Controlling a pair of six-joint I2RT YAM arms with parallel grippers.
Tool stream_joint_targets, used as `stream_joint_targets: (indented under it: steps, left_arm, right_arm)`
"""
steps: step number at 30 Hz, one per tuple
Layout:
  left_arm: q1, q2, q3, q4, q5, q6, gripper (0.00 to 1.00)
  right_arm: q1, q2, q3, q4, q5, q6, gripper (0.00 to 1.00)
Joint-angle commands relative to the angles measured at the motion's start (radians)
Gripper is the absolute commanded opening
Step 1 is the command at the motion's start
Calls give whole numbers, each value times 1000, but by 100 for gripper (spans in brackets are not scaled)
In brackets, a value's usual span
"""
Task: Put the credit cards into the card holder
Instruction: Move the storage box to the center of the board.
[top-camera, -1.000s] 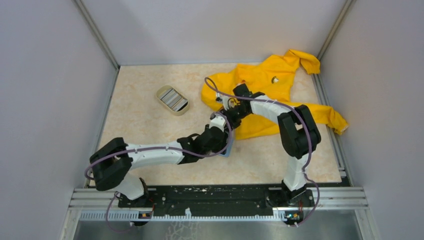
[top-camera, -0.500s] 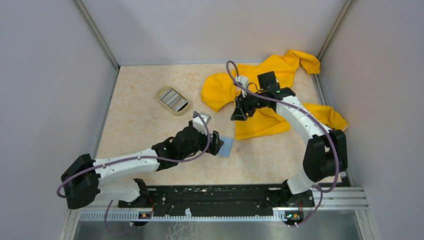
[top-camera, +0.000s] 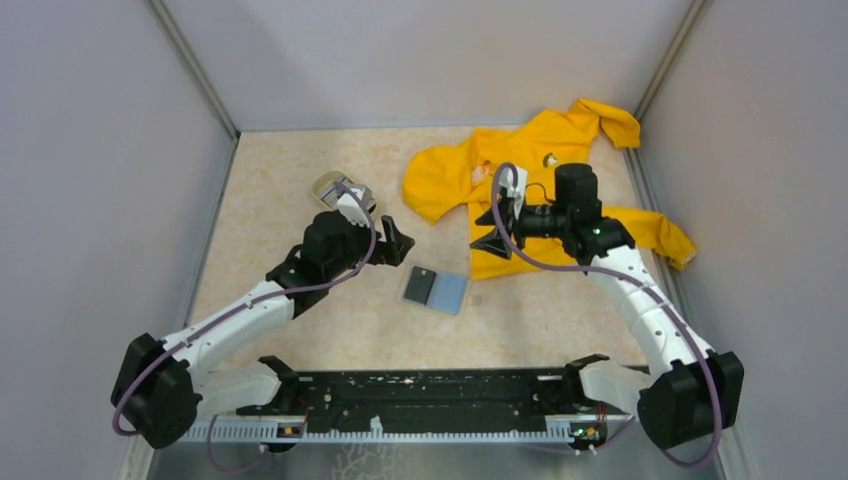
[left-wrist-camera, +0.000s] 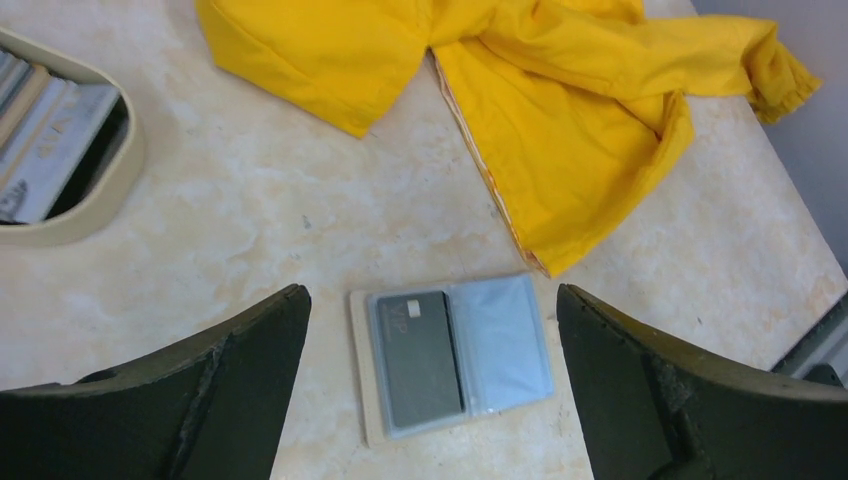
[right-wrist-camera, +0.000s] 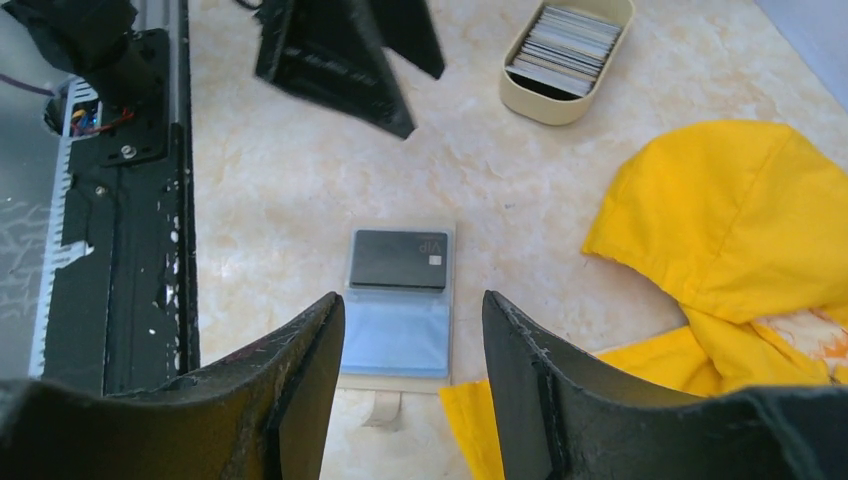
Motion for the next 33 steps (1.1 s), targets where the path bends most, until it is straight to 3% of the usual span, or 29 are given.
stream_joint_targets:
  steps: [1, 6, 12, 22, 26, 33]
  left_arm:
    - [66, 50, 126, -108, 52, 64, 99]
    - [95, 110, 217, -195, 57, 152, 99]
    - [98, 178, 334, -350, 38, 261, 99]
    - [99, 340, 537, -564, -221, 462, 99]
    - [99, 420, 588, -602, -343, 540, 98]
    - [102, 547, 622, -541, -417, 810, 86]
  right_arm:
    - [-18, -41, -121, 219, -141, 1, 53]
    - [-30, -101, -276, 333, -180, 7, 53]
    - [-64, -120, -299, 307, -155, -76, 53]
    - [-103, -128, -338, 358, -148, -70, 51]
    - [-103, -126, -338, 353, -150, -71, 50]
    - [-103, -125, -318, 320, -142, -87, 50]
